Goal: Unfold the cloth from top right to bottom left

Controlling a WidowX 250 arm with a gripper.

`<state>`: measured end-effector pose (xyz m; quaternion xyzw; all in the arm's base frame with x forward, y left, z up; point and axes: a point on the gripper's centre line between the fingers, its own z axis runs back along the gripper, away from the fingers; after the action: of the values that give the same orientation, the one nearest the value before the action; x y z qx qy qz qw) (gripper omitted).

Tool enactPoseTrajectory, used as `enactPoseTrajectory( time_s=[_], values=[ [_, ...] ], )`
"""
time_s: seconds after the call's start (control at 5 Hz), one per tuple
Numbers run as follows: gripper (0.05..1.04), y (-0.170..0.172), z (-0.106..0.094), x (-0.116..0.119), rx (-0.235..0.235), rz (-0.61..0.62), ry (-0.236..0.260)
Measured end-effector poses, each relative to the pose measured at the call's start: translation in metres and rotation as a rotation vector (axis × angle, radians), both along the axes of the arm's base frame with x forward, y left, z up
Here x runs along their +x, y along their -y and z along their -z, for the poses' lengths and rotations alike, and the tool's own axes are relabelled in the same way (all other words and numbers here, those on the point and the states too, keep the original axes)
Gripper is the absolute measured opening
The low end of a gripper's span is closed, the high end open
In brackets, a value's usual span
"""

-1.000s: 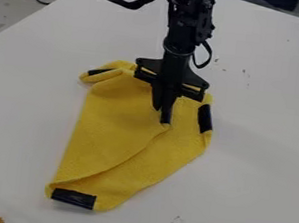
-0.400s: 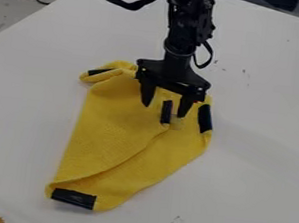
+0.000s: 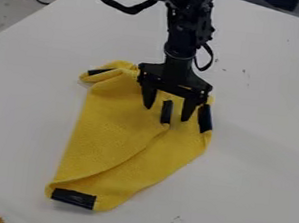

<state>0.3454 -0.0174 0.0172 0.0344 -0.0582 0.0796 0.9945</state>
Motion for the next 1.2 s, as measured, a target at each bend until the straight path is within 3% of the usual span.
enactPoseTrajectory(
  time_s=[0.4, 0.6, 0.8, 1.2],
  values=[
    [0.359, -0.0046, 0.0057, 0.0004, -0.003, -0.009, -0.006],
    [0.167, -0.0032, 0.0072, 0.0012, -0.008, -0.002, -0.010],
    [0.078, -0.0029, 0.0078, 0.0027, -0.012, -0.003, -0.011],
    [0.056, -0.0128, -0.0018, -0.0016, 0.051, -0.020, -0.053]
  ],
)
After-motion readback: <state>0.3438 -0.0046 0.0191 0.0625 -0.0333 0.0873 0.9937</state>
